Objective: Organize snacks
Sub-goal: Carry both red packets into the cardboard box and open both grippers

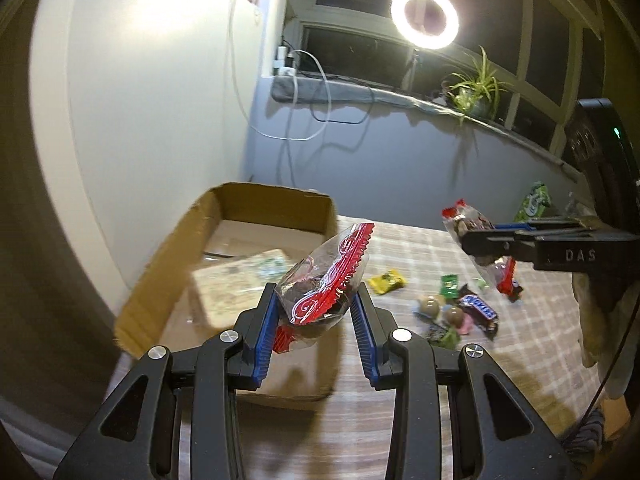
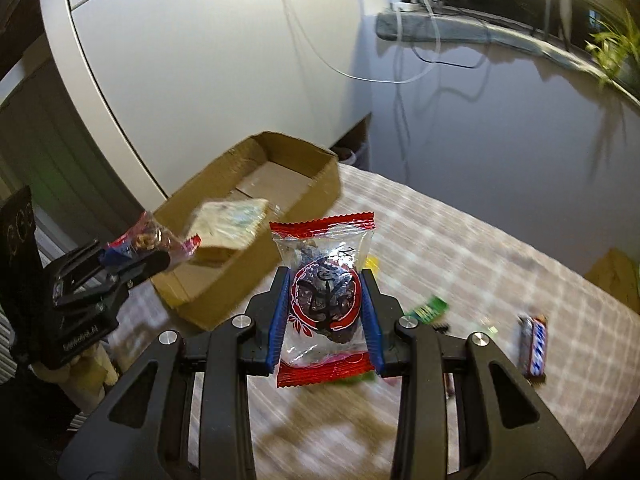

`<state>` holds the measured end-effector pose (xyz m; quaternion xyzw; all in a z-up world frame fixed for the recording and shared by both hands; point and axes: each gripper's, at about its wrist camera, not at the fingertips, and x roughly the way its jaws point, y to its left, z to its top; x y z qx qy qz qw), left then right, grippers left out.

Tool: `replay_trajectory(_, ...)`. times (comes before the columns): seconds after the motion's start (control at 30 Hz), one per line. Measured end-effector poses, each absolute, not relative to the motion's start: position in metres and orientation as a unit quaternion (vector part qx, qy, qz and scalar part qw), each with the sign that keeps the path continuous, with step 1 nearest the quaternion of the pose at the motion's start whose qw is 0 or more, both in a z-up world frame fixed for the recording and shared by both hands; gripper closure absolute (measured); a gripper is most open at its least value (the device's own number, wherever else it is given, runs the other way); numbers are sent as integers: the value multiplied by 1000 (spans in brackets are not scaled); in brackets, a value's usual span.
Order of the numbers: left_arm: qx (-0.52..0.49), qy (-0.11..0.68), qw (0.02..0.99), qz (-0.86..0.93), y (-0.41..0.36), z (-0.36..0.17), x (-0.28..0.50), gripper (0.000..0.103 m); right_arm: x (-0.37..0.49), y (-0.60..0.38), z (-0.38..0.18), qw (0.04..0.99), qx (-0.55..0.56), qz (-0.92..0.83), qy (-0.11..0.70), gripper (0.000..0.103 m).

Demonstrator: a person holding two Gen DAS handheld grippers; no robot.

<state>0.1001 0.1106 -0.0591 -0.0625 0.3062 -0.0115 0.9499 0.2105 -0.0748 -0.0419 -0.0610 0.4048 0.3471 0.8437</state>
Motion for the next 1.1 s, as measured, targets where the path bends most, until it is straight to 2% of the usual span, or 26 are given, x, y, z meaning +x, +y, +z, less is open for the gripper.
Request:
replay_trajectory(0.57,-66,307,949,33,158,-72,107,69,244,42,-54,821,-100,384,411,68)
replay_trajectory(1.1,-64,307,948,50,173,-75,110,67,260,75,-69,812,-108,388,422,68)
